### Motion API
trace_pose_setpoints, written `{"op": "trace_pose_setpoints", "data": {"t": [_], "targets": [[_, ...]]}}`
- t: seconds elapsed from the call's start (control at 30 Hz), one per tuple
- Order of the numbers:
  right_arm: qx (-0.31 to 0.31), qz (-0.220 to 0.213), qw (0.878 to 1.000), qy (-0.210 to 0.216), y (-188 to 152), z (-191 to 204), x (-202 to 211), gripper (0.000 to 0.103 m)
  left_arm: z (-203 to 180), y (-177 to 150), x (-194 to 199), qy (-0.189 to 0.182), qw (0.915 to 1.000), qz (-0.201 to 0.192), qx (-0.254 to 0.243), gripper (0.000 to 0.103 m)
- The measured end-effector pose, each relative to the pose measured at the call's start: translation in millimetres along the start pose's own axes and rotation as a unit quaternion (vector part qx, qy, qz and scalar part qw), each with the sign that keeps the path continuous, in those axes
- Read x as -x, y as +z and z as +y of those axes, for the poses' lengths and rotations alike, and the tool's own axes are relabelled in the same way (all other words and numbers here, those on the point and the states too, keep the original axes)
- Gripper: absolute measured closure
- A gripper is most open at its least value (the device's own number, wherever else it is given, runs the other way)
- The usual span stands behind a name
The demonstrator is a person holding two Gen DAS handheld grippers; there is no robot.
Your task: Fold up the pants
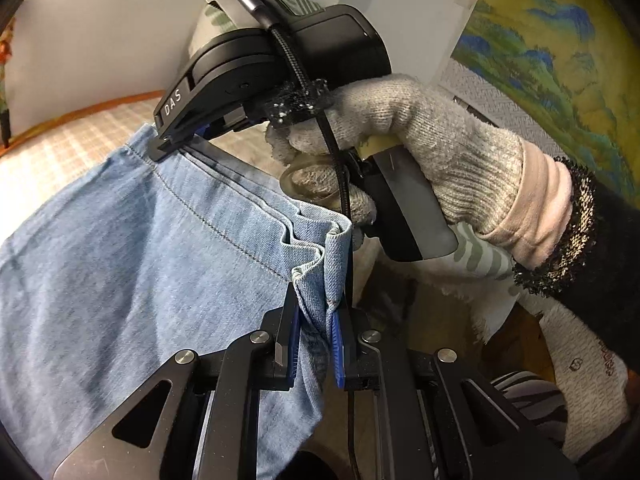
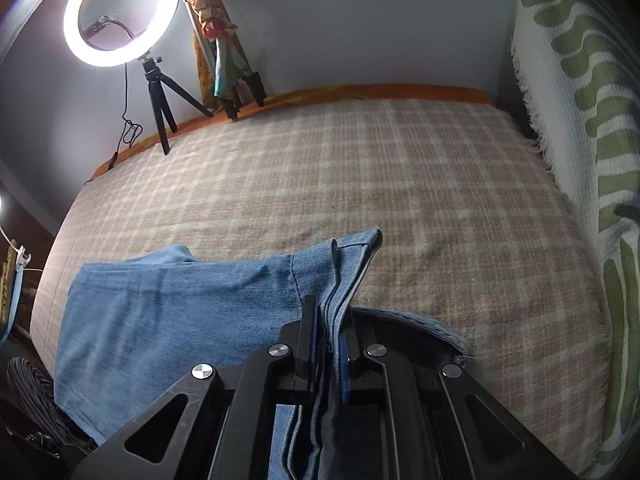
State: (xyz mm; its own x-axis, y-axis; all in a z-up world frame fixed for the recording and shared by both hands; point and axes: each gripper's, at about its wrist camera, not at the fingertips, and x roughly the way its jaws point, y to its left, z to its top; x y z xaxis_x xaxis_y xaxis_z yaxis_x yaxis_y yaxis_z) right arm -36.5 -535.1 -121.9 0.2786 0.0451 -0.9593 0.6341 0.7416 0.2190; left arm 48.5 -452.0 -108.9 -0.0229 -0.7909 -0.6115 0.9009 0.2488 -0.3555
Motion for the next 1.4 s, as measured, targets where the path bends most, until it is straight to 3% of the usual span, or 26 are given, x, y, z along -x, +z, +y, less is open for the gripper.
{"op": "trace_pose_setpoints", "data": {"t": [0.17, 0.3, 0.47, 0.57, 0.63, 0.77, 0.8, 0.93, 1.03, 1.17, 1.27, 1.4], "targets": [[-0.003, 0.014, 1.000, -0.004, -8.9, -7.7, -15.5, 0.097, -4.1, 0.6, -2.8, 0.006, 0.9998, 0.017, -0.011, 0.090], [-0.002, 0.013, 1.000, -0.012, -12.5, -9.8, -19.4, 0.094, -14.2, 2.8, 4.2, 0.012, 0.9993, 0.025, -0.024, 0.082], [0.004, 0.017, 0.997, -0.070, -14.6, -9.0, -12.9, 0.071, -27.2, 0.8, 23.0, 0.011, 0.9991, 0.022, -0.036, 0.079], [0.006, -0.001, 0.995, -0.099, -17.2, -9.6, 4.0, 0.069, -33.6, -2.4, 35.1, 0.014, 0.9992, 0.013, -0.036, 0.069], [0.000, -0.018, 0.994, -0.106, -20.1, -9.7, 19.6, 0.069, -33.0, -3.9, 51.3, 0.019, 0.9991, 0.006, -0.037, 0.069], [-0.011, -0.049, 0.996, -0.078, -30.0, 2.7, 49.3, 0.068, -21.9, -9.9, 87.1, 0.040, 0.9990, -0.011, -0.018, 0.065], [-0.002, -0.057, 0.996, -0.074, -32.8, 13.5, 55.4, 0.066, -17.8, -12.6, 93.0, 0.047, 0.9987, -0.013, -0.013, 0.061], [0.021, -0.072, 0.996, -0.038, -39.5, 54.7, 57.1, 0.063, 9.9, -31.9, 138.5, 0.093, 0.9949, -0.030, 0.025, 0.060], [0.045, -0.078, 0.996, -0.026, -39.2, 88.3, 43.6, 0.062, 32.7, -59.3, 171.7, 0.142, 0.9872, -0.039, 0.061, 0.060], [0.049, -0.072, 0.996, 0.001, -36.0, 119.3, 13.4, 0.059, 58.1, -100.1, 212.4, 0.211, 0.9697, -0.046, 0.114, 0.060], [0.063, -0.062, 0.996, 0.002, -34.4, 139.5, -11.4, 0.051, 77.0, -133.0, 230.6, 0.262, 0.9523, -0.036, 0.152, 0.060], [0.091, -0.036, 0.995, -0.022, -36.2, 156.1, -44.8, 0.050, 99.2, -165.9, 245.2, 0.311, 0.9270, -0.035, 0.207, 0.060]]}}
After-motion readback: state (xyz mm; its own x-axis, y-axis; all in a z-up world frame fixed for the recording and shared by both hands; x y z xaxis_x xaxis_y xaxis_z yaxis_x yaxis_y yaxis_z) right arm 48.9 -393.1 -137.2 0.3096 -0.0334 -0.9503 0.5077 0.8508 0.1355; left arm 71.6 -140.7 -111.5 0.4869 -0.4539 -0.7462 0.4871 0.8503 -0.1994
